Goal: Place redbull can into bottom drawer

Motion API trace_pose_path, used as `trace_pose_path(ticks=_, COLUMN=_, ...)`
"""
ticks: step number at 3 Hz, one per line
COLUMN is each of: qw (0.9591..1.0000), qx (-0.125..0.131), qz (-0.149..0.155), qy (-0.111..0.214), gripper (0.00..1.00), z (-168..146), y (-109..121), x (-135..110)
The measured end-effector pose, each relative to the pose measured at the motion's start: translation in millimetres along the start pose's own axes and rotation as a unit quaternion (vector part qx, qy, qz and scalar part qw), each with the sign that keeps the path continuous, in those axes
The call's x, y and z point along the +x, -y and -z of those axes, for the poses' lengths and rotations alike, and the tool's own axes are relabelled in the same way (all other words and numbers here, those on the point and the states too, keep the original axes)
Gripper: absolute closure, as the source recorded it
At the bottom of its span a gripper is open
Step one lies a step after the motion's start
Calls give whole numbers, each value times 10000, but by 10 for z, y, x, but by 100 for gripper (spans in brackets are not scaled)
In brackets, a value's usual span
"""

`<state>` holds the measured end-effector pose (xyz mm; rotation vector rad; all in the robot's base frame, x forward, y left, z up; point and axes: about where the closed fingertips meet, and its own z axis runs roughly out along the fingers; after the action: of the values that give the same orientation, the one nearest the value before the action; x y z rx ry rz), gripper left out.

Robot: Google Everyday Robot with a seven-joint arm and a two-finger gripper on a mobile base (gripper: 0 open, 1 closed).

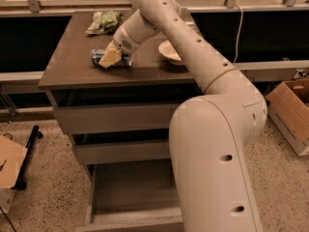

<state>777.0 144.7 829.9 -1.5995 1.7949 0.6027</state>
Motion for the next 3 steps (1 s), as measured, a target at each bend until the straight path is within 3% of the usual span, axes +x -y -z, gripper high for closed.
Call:
trace_pose_path(ticks=2, qw=10000, qx=0, qz=0, qy=0, gripper=12, z=2, y=0, x=-2)
trace_pose_path(ticks=3, qw=9996, qx=236, qz=86, qy=-83, gripper=0, z=198, y=-73, x=-99)
